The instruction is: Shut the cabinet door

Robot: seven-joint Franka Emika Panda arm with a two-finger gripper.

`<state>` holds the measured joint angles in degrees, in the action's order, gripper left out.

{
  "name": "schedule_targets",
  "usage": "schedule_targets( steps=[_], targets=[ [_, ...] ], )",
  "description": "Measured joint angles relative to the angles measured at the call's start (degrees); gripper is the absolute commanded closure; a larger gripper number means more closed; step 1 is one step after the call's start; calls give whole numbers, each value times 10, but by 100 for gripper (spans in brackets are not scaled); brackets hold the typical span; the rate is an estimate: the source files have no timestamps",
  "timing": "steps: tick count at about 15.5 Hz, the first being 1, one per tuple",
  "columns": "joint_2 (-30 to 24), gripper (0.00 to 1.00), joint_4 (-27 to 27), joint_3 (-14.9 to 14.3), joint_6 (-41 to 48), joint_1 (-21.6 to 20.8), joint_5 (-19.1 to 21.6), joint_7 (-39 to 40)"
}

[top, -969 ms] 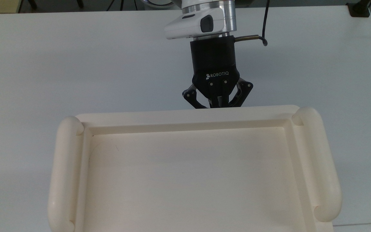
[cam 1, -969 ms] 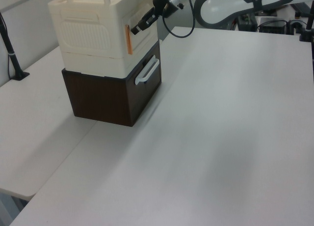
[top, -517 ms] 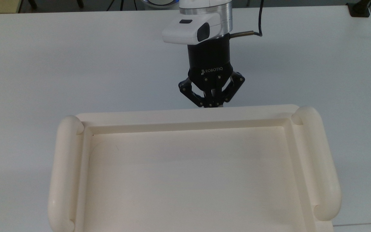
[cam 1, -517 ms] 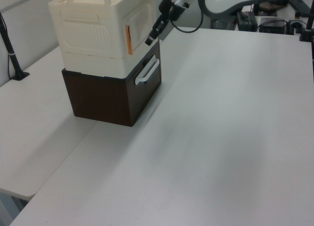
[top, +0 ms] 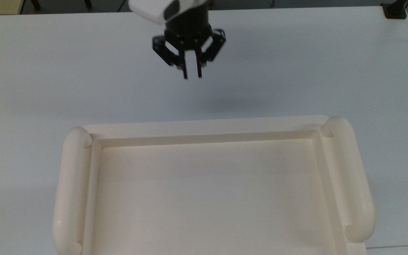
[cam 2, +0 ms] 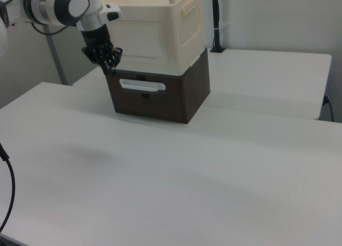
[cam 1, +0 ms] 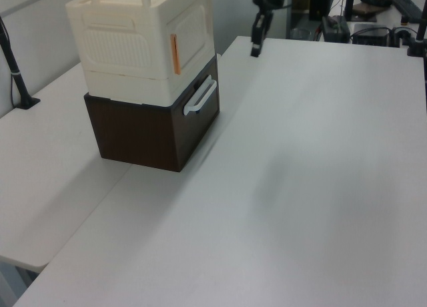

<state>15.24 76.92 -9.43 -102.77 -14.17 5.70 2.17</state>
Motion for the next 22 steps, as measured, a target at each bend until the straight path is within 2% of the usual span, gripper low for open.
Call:
schedule_targets(
  steps=[1,5,9,13,18,22],
  targets=[
    [-12,0,0,-1,32,9,-1,0],
    [-50,0,8,-3,121,40,-29,-24],
    [-68,0,22,-3,190,47,-38,-54],
    [-89,0,56,-3,187,51,-40,-56],
    [-151,0,105,-3,157,71,-40,-24],
    [-160,0,119,-3,144,72,-40,-23]
  ],
)
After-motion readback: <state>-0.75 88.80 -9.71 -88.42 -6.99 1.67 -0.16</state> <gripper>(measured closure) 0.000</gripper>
